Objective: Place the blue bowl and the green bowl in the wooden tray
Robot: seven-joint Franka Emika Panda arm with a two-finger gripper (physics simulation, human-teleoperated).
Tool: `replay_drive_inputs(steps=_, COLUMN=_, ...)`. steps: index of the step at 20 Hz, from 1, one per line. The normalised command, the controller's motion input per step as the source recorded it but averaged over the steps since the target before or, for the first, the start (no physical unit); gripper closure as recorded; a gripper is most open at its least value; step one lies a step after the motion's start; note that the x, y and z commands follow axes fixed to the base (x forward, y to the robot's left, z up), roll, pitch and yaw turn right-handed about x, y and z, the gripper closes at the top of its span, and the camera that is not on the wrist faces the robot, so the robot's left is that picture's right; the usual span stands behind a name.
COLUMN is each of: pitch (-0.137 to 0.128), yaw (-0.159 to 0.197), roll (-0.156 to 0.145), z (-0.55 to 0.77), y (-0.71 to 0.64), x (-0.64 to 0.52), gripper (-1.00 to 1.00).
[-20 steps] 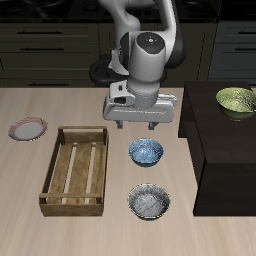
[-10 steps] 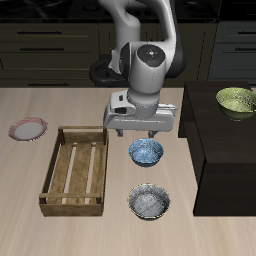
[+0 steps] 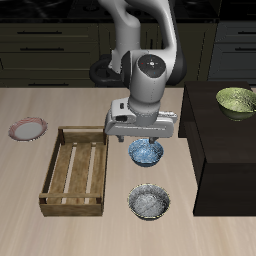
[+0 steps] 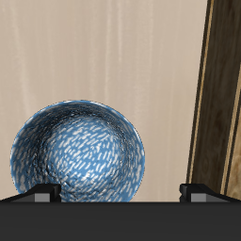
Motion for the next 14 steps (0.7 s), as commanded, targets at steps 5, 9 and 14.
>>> replay_drive_inputs(steps=5, pitch=0.019, yaw=-0.01, roll=0.008, z=-0.19, y=0.03, x=-0.01, gripper=-1.0)
replay_drive_inputs(steps=9, pitch=0.012, yaw=-0.019, roll=-0.014, z=-0.14, y=-0.06, x=0.0, gripper=-1.0)
replay_drive_inputs(steps=14, pitch=0.024, yaw=-0.004, roll=-0.013, z=-0.21, y=-0.09, x=0.03, gripper=-1.0)
